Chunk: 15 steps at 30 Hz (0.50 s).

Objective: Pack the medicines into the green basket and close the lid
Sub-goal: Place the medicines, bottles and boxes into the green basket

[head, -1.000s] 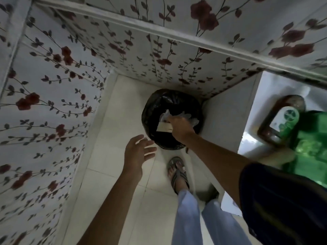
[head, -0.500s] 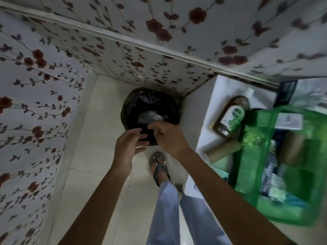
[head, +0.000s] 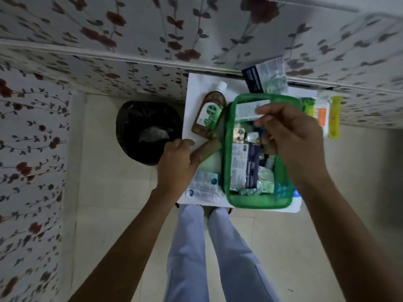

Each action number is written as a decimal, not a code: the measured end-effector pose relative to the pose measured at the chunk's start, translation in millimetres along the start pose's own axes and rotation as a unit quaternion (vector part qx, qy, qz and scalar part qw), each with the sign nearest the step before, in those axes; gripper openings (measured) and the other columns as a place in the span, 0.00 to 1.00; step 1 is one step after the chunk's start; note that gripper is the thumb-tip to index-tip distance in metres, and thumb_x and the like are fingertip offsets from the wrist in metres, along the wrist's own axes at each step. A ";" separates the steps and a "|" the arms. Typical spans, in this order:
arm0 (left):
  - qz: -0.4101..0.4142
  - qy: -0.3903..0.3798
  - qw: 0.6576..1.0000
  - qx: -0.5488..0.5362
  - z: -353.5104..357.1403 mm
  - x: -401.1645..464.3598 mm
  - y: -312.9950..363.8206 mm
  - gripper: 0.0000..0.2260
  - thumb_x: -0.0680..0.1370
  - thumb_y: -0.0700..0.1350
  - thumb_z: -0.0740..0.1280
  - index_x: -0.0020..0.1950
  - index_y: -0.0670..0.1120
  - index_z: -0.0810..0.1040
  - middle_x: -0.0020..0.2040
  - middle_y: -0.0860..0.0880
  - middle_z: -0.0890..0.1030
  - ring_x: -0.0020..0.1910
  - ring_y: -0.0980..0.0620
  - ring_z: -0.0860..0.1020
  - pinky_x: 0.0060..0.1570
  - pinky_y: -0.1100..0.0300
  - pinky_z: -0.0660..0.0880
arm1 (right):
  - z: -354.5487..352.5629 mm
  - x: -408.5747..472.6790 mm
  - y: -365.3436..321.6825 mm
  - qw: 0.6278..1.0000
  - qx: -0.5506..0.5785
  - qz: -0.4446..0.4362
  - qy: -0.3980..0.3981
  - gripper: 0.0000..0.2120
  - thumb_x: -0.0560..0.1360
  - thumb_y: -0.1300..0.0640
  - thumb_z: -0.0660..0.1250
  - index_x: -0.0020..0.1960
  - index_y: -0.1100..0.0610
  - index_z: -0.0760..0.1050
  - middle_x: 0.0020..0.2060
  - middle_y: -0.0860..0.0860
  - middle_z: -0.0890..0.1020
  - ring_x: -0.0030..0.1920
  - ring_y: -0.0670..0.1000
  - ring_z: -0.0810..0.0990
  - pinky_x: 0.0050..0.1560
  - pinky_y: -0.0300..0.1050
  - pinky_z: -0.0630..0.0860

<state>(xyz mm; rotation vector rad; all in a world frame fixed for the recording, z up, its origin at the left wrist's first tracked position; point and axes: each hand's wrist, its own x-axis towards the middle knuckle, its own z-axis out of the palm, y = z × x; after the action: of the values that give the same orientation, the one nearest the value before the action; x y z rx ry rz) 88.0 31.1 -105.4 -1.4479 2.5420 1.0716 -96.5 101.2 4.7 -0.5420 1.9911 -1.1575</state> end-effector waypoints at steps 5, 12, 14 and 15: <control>-0.007 -0.035 0.986 0.165 18.5 0.5 17.9 0.16 0.65 0.47 0.74 0.46 0.39 0.77 0.42 0.36 0.78 0.45 0.35 0.75 0.42 0.45 0.74 | -60.3 -10.8 21.0 0.996 0.057 0.035 0.060 0.13 0.74 0.67 0.59 0.43 0.53 0.78 0.34 0.50 0.80 0.29 0.47 0.73 0.26 0.35 0.67; -0.072 -0.024 0.989 0.130 21.1 -6.8 22.4 0.12 0.70 0.42 0.71 0.46 0.34 0.76 0.45 0.32 0.79 0.46 0.32 0.76 0.40 0.49 0.70 | -109.5 -33.8 115.9 0.969 -0.149 0.101 0.168 0.07 0.72 0.59 0.65 0.45 0.49 0.79 0.39 0.48 0.82 0.38 0.46 0.77 0.45 0.33 0.71; -0.122 -0.015 0.987 0.105 12.9 -16.6 19.7 0.12 0.70 0.43 0.70 0.47 0.35 0.76 0.45 0.33 0.79 0.45 0.33 0.77 0.38 0.52 0.67 | -112.4 -40.7 143.6 0.945 -0.298 0.073 0.113 0.10 0.71 0.59 0.68 0.53 0.55 0.78 0.47 0.54 0.82 0.45 0.52 0.78 0.49 0.31 0.69; -0.143 -0.009 0.985 0.095 7.9 -23.4 20.1 0.13 0.70 0.44 0.71 0.47 0.36 0.76 0.45 0.34 0.79 0.45 0.33 0.77 0.38 0.53 0.67 | -112.1 -44.0 155.1 0.935 -0.343 0.061 0.066 0.15 0.70 0.59 0.70 0.57 0.57 0.76 0.53 0.57 0.81 0.51 0.57 0.78 0.54 0.38 0.70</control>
<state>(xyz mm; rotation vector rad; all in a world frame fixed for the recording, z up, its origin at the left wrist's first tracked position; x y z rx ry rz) 83.5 59.8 -92.4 -1.6724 2.2566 0.7742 -154.7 269.5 -78.1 -0.6793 2.5006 -0.3980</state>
